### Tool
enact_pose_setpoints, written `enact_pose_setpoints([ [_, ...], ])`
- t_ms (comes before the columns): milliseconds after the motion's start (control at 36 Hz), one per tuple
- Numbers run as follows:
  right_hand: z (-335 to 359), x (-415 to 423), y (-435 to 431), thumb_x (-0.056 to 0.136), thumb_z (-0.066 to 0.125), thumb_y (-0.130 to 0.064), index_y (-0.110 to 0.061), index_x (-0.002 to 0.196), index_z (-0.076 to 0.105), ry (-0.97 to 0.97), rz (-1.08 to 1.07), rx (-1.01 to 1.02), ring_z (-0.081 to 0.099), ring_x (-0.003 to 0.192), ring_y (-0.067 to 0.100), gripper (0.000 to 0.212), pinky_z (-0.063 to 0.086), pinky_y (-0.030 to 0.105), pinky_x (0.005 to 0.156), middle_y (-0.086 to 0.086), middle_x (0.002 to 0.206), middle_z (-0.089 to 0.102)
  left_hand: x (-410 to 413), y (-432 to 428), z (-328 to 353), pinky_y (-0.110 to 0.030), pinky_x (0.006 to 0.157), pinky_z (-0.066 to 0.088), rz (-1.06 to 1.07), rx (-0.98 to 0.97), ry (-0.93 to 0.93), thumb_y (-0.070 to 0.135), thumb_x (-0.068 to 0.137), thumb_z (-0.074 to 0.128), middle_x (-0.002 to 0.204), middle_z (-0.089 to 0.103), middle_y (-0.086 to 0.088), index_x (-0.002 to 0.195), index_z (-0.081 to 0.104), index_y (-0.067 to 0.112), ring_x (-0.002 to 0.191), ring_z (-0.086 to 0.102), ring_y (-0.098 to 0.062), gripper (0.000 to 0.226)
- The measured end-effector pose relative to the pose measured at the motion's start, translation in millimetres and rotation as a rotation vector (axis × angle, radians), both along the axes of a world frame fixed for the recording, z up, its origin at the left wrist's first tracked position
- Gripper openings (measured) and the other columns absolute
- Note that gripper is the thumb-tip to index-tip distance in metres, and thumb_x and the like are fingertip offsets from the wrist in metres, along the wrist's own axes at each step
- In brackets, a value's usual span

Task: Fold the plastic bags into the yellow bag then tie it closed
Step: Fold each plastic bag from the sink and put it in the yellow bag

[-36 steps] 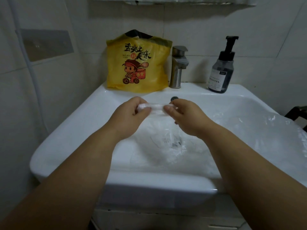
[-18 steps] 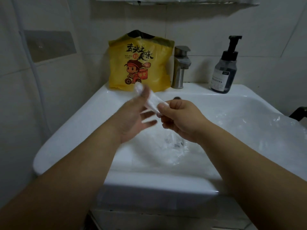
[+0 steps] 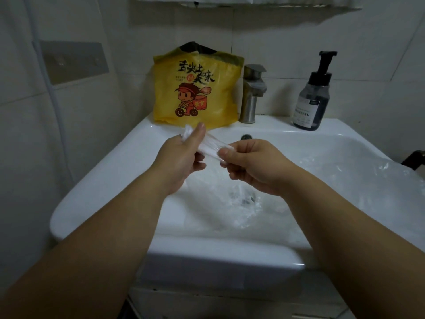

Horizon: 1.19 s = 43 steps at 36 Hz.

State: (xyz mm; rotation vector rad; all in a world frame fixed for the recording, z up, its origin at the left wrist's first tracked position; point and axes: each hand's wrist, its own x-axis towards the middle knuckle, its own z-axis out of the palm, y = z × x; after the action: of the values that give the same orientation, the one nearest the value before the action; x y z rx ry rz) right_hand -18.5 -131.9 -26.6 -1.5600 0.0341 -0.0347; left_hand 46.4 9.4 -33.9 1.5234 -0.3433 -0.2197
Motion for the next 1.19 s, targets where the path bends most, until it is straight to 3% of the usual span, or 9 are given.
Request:
enact_pose_setpoints([
  [83,2.0,-2.0,-4.5,0.093,0.057,-0.007,0.002,0.096,0.065,0.009,-0.020,-0.025,0.049,0.056,0.010,0.013,0.048,0.017,0.053,0.008,0.069,0.057,3.6,4.2,-0.8,-0.020,0.052,0.046,0.088,0.035,-0.090,0.039,0.092,0.060,0.053,0.049,0.006,0.078,0.063,0.011,0.052,0.047,-0.006,0.032],
  [222,3.8,-2.7,-13.8,0.091,0.060,-0.007,-0.002,0.093,0.066,0.001,-0.094,-0.021,0.050,0.060,0.012,0.009,0.048,0.019,0.055,0.006,0.068,0.057,1.0,8.0,-1.2,-0.017,0.055,0.051,0.020,0.080,-0.159,0.026,0.093,0.062,0.059,0.064,0.004,0.078,0.068,0.010,0.055,0.059,-0.004,0.023],
  [472,9.3,-5.5,-25.4,0.091,0.054,0.002,-0.003,0.095,0.065,0.002,-0.090,0.161,0.053,0.058,0.014,0.013,0.048,0.023,0.052,0.009,0.068,0.056,-4.3,13.8,7.4,-0.020,0.060,0.056,-0.255,-0.031,0.059,0.007,0.096,0.054,0.080,0.074,-0.008,0.101,0.064,0.016,0.068,0.070,-0.011,0.015],
  [667,11.5,-6.7,-25.9,0.089,0.045,0.010,0.000,0.083,0.064,-0.046,-0.073,0.223,0.054,0.054,0.017,0.023,0.049,0.025,0.051,0.011,0.060,0.058,-8.4,13.6,11.6,-0.019,0.055,0.056,-0.292,-0.081,0.101,-0.004,0.094,0.049,0.073,0.073,-0.010,0.088,0.064,0.012,0.061,0.069,-0.011,0.023],
  [806,10.8,-7.7,-23.6,0.083,0.053,-0.001,0.002,0.074,0.061,-0.066,-0.001,0.263,0.044,0.053,0.014,0.012,0.046,0.023,0.050,0.005,0.058,0.045,-9.0,14.2,13.4,-0.020,0.055,0.057,-0.283,-0.122,0.090,-0.008,0.092,0.046,0.070,0.071,-0.010,0.083,0.065,0.009,0.061,0.069,-0.012,0.027],
  [889,11.0,-7.7,-25.1,0.090,0.058,-0.008,0.003,0.078,0.064,-0.087,-0.056,0.163,0.048,0.052,0.012,0.017,0.049,0.022,0.053,0.005,0.057,0.050,-9.6,14.5,15.3,-0.020,0.055,0.057,-0.291,-0.182,0.093,0.004,0.084,0.059,0.071,0.071,-0.011,0.084,0.068,0.006,0.063,0.069,-0.013,0.009],
  [972,10.1,-6.8,-25.7,0.085,0.064,-0.007,-0.002,0.079,0.070,-0.108,-0.105,0.062,0.057,0.055,0.010,0.010,0.053,0.021,0.058,0.005,0.063,0.060,-9.2,13.7,14.2,-0.017,0.054,0.055,-0.264,-0.153,0.089,0.016,0.074,0.066,0.070,0.071,-0.007,0.086,0.068,0.005,0.063,0.069,-0.010,0.016],
  [1028,9.6,-6.4,-25.2,0.083,0.066,-0.004,-0.004,0.082,0.070,-0.101,-0.112,0.039,0.061,0.058,0.009,0.004,0.055,0.020,0.061,0.003,0.068,0.066,-7.7,13.5,12.5,-0.015,0.056,0.055,-0.224,-0.083,0.057,0.008,0.082,0.066,0.069,0.071,-0.004,0.084,0.068,0.008,0.064,0.069,-0.008,0.003],
  [1194,8.5,-5.3,-26.1,0.080,0.068,0.000,-0.014,0.094,0.066,-0.051,-0.123,-0.046,0.061,0.067,0.014,0.020,0.058,0.023,0.067,0.009,0.086,0.060,-6.2,13.8,11.2,-0.016,0.062,0.056,-0.175,-0.068,0.068,-0.006,0.087,0.060,0.077,0.068,-0.007,0.082,0.067,0.008,0.066,0.069,-0.009,0.016],
])
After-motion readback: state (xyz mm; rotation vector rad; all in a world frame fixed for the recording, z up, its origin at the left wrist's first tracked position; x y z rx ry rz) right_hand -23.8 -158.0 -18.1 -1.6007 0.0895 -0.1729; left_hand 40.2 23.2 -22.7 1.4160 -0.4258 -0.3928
